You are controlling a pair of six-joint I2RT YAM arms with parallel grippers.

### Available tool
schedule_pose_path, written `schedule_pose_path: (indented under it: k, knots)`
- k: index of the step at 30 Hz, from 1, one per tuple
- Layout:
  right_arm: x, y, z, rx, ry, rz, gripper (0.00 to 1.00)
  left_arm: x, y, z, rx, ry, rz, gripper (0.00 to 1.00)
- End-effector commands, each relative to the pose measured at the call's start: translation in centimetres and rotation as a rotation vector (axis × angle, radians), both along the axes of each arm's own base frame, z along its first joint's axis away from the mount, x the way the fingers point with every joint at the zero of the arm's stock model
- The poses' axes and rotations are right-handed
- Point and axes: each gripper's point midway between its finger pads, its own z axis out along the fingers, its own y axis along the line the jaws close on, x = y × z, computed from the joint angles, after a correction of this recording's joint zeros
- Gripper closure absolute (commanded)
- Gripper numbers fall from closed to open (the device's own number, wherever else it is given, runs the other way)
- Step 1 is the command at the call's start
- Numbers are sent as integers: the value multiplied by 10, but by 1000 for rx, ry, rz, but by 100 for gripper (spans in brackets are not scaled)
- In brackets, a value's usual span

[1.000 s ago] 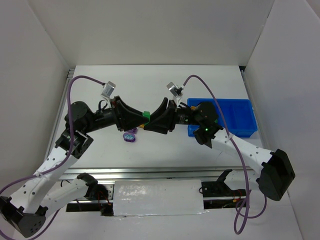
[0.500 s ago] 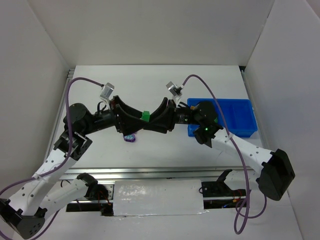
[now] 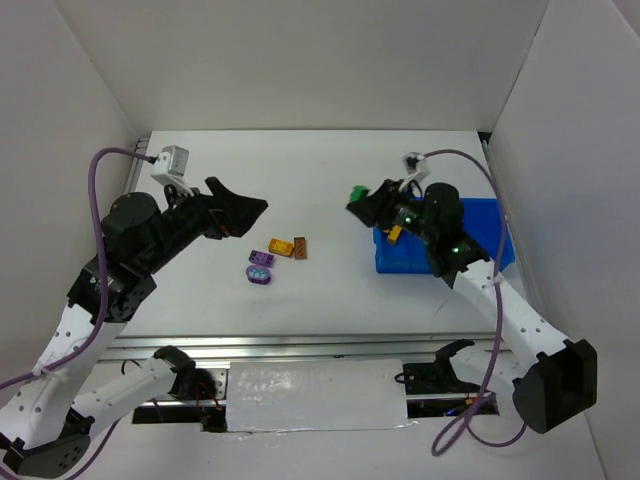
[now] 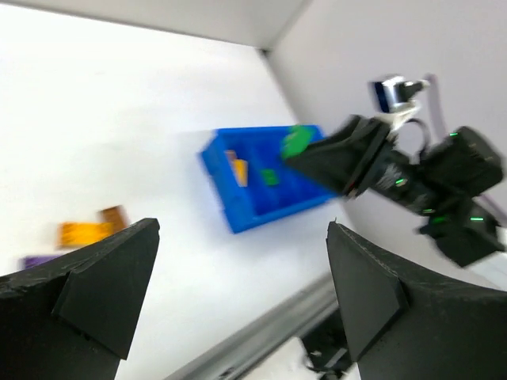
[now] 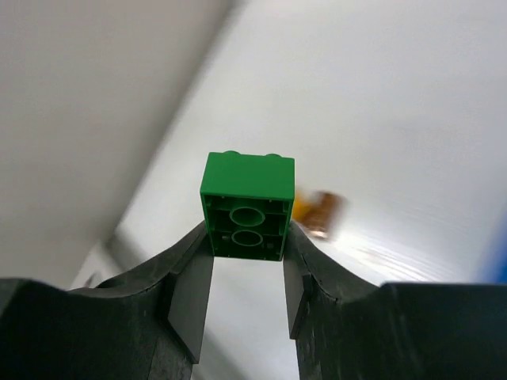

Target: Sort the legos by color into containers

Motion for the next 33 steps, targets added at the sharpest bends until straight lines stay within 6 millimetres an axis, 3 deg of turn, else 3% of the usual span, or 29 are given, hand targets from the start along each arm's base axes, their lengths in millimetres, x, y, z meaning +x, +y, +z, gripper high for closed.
schedule_pose_path:
  k: [1,5,9,14,23,33]
  knots:
    - [40,-125,-75,-234,292,-561,100,9,40,-28,161,68,196,0]
    - [36,-198,-100,-303,421,-861,100,5,67,-53,284,114,289,1]
    - [28,-235,-126,-335,522,-974,100,3,87,-79,399,169,349,1]
    - [32,-247,-151,-344,595,-973,100,1,94,-107,482,216,359,0]
    - [45,-252,-164,-378,626,-976,100,-3,101,-148,494,234,383,1]
    - [45,-249,-178,-390,654,-952,100,-1,104,-153,501,247,400,0]
